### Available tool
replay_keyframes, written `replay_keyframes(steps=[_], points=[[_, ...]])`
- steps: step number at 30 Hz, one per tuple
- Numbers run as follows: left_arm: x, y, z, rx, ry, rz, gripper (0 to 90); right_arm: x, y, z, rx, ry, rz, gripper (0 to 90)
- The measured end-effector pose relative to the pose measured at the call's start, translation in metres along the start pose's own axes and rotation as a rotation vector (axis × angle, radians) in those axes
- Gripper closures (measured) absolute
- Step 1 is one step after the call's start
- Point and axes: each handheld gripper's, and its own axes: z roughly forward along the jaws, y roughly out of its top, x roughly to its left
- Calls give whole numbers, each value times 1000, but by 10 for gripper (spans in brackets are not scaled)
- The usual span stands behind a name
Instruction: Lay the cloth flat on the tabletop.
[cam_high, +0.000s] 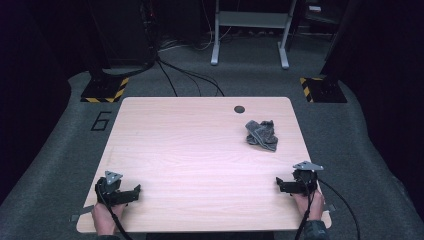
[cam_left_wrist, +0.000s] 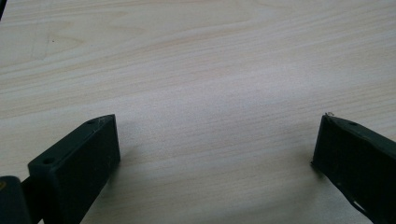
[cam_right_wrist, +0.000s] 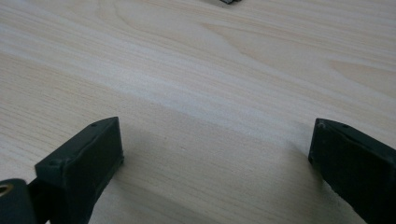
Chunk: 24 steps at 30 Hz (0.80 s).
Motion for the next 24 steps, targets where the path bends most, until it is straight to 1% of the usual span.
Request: replay_keyframes(steps=[2,12,17,18,19,20,21,24], points=[[0,0,0,-3,-2,-6,3,0,0,0,0,0,1,24],[0,0,1,-5,-5,-3,3,0,0,0,-4,0,1,24],[0,0,1,-4,-5,-3,4,0,0,0,7,-14,4,0],[0,0,1,-3,-4,-2,4,0,1,1,7,-11,1,0],[0,0,1,-5,-5,-3,4,0,1,1,10,-7,10,0],[0,0,1,-3,-4,-2,4,0,2,1,13,-3,7,0],[0,0,1,-5,-5,-3,4,-1,2,2,18,1,-7,0],[0,0,1,-2,-5,-2,4,-2,5,3,25,9,11,0]])
